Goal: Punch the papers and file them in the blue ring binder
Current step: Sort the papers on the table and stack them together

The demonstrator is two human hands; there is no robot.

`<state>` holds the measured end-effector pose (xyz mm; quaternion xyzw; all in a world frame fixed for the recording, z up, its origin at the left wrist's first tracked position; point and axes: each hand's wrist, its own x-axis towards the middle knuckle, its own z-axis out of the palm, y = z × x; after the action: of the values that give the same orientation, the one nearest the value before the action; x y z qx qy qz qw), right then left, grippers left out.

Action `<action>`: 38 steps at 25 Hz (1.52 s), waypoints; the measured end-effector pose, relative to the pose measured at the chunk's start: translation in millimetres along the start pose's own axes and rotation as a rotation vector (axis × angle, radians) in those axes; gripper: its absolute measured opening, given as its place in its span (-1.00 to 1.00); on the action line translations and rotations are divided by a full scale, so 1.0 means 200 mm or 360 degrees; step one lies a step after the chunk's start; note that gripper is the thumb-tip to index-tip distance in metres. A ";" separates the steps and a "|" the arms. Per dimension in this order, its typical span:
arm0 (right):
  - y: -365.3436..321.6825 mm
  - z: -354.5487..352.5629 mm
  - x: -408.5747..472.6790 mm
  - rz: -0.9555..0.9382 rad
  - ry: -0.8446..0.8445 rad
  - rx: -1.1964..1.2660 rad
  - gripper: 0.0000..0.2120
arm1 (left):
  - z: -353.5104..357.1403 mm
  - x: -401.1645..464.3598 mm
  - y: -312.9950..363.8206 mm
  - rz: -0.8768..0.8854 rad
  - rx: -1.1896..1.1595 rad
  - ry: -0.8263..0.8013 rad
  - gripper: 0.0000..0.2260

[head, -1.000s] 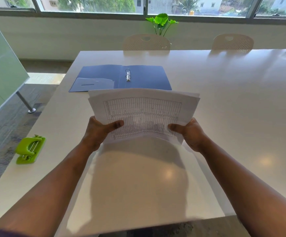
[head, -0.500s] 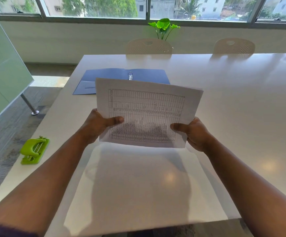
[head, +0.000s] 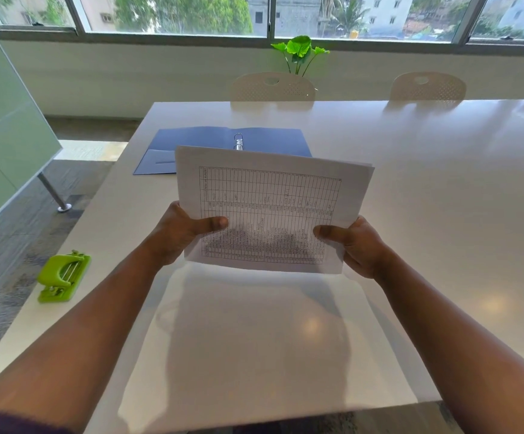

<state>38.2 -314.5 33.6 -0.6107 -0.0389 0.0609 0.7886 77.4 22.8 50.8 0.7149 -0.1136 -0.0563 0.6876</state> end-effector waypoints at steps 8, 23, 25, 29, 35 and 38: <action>-0.12 0.04 0.02 -0.0263 0.0541 -0.0348 -0.35 | -0.06 0.04 0.15 -0.0004 0.0270 0.0045 -0.64; -0.43 0.37 0.06 -0.0150 -0.0212 -0.1491 -0.89 | -0.05 0.20 0.61 -0.0159 0.1483 -0.0367 -0.47; -0.38 0.36 0.06 -0.0127 -0.0203 -0.1419 -0.86 | -0.02 0.19 0.67 -0.0173 0.1644 -0.0366 -0.53; -0.29 0.36 0.04 -0.0123 -0.0251 -0.1242 -0.95 | 0.00 0.18 0.70 -0.0309 0.1811 -0.0260 -0.38; -0.25 0.28 0.02 -0.0139 -0.0215 -0.0786 -0.90 | -0.14 0.16 0.61 -0.0008 0.1055 -0.0138 -0.45; -0.24 0.22 0.01 -0.0069 -0.0071 -0.0499 -0.83 | -0.13 0.09 0.40 0.0026 0.0370 0.0193 -0.30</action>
<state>36.0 -283.9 91.0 -0.7238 -0.0788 0.0506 0.6836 94.8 40.7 133.7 0.7910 -0.0834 0.0061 0.6061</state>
